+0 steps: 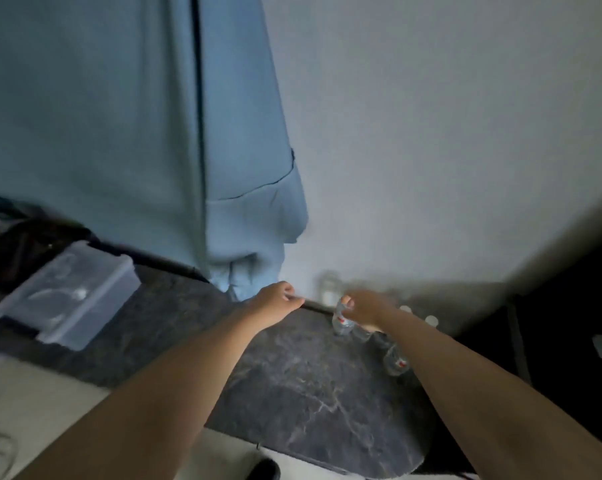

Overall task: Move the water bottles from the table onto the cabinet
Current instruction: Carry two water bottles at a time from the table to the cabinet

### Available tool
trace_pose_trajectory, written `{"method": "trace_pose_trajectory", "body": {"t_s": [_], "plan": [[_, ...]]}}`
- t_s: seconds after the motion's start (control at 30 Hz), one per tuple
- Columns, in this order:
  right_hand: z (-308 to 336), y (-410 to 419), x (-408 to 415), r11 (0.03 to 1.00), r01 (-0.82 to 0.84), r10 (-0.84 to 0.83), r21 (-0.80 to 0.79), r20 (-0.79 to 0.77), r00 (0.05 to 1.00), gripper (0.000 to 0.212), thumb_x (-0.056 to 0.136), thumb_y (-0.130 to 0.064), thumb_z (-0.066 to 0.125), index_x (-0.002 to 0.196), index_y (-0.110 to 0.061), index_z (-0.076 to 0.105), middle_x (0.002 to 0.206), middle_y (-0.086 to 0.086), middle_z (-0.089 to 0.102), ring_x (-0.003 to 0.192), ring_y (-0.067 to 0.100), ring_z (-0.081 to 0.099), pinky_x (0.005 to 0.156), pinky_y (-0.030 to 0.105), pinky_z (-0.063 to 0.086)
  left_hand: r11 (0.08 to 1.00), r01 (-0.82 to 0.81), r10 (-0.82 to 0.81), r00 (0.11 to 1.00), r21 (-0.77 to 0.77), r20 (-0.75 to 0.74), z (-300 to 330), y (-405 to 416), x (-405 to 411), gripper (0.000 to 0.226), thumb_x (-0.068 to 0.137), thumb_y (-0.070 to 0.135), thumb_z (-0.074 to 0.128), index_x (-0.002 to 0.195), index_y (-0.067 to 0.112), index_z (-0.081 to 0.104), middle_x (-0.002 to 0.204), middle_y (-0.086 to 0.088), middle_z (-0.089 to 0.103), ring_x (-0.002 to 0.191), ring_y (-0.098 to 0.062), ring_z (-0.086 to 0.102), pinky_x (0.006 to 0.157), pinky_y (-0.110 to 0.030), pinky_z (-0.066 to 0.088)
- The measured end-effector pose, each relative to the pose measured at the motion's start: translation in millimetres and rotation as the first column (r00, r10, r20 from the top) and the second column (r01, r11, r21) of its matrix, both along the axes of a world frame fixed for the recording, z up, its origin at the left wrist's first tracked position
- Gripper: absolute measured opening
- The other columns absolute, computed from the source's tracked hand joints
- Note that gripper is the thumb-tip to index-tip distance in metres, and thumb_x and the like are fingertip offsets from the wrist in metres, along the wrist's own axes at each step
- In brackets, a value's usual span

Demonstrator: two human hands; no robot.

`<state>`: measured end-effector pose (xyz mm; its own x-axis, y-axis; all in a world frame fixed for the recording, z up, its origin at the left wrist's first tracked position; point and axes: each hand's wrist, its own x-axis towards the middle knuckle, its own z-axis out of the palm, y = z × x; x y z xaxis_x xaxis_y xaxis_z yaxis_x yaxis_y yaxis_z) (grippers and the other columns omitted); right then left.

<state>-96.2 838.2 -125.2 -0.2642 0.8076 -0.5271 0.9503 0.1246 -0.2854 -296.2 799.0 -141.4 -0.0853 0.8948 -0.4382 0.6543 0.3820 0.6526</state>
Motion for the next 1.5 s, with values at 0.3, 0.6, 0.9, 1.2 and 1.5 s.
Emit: {"method": "trace_pose_trajectory", "body": {"t_s": [0.3,0.6,0.9,1.2,1.5], "plan": [[7.3,-40.8,-123.8,0.883,-0.469,0.469,0.007,-0.020,0.883,0.031,0.096,-0.020,0.050,0.124,-0.011,0.058,0.132,0.010,0.058,0.122,0.026,0.054,0.101,0.031,0.043,0.895,-0.443,0.443,0.896,-0.040,-0.013,9.0,-141.1,-87.0,0.044,0.093,0.036,0.057,0.124,0.006,0.056,0.124,-0.013,0.062,0.113,-0.028,0.060,0.093,-0.031,0.046],[35.3,-193.8,-318.3,0.489,-0.871,0.869,0.043,-0.113,0.482,0.035,0.100,-0.020,0.045,0.128,-0.001,0.056,0.136,0.015,0.054,0.125,0.030,0.051,0.102,0.032,0.039,0.603,-0.795,0.796,0.593,0.070,-0.119,45.2,-345.1,-186.3,0.037,0.092,0.033,0.060,0.120,0.009,0.061,0.126,-0.012,0.061,0.115,-0.027,0.057,0.095,-0.032,0.046],[45.1,-375.4,-476.1,0.255,-0.962,0.951,0.099,-0.205,0.231,0.023,0.096,-0.017,0.051,0.110,-0.005,0.065,0.115,0.013,0.063,0.113,0.029,0.057,0.089,0.030,0.044,0.437,-0.896,0.895,0.424,0.083,-0.134,66.4,-523.5,-293.9,0.033,0.092,0.031,0.059,0.113,0.005,0.065,0.121,-0.013,0.064,0.115,-0.028,0.058,0.095,-0.030,0.044],[57.5,-529.7,-573.9,0.109,-0.974,0.966,0.196,-0.252,0.057,0.024,0.094,-0.014,0.048,0.107,-0.005,0.066,0.106,0.010,0.066,0.099,0.025,0.061,0.081,0.028,0.046,0.211,-0.971,0.970,0.193,0.114,-0.150,65.8,-683.3,-371.4,0.037,0.092,0.032,0.059,0.116,0.004,0.061,0.116,-0.018,0.066,0.110,-0.030,0.061,0.091,-0.031,0.045],[45.7,-628.8,-710.6,-0.137,-0.968,0.958,0.212,-0.218,-0.184,0.028,0.095,-0.016,0.049,0.114,-0.004,0.065,0.120,0.011,0.065,0.113,0.024,0.058,0.076,0.015,0.033,0.108,-0.991,0.977,0.090,0.082,-0.191,48.4,-767.4,-467.1,0.036,0.093,0.034,0.056,0.117,0.008,0.062,0.117,-0.015,0.067,0.111,-0.027,0.061,0.094,-0.030,0.044]]}}
